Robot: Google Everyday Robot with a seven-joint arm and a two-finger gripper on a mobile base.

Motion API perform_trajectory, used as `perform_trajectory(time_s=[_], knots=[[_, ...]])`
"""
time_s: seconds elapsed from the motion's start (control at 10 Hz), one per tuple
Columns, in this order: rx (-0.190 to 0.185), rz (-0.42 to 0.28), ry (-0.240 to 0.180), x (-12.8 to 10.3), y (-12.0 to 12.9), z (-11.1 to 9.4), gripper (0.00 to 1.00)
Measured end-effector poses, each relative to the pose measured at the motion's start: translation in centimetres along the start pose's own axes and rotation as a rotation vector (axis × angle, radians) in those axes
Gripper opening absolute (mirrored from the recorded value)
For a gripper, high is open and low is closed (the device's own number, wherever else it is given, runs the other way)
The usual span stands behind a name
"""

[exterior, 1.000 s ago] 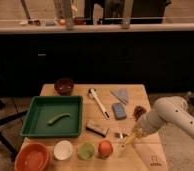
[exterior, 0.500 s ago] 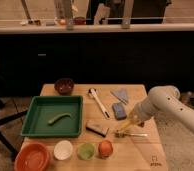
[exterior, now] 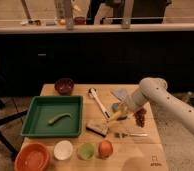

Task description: Place banana in purple bowl

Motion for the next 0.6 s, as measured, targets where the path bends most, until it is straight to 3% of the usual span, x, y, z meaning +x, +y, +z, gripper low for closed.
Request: perform_trajectory(time_s=[0.4, 0.6], knots=[[0.045, -0.01, -0.009, -1.6, -4.5, 1.6, 0.0], [0.049, -0.017, -0.01, -1.7, -5.5, 2.1, 0.0]])
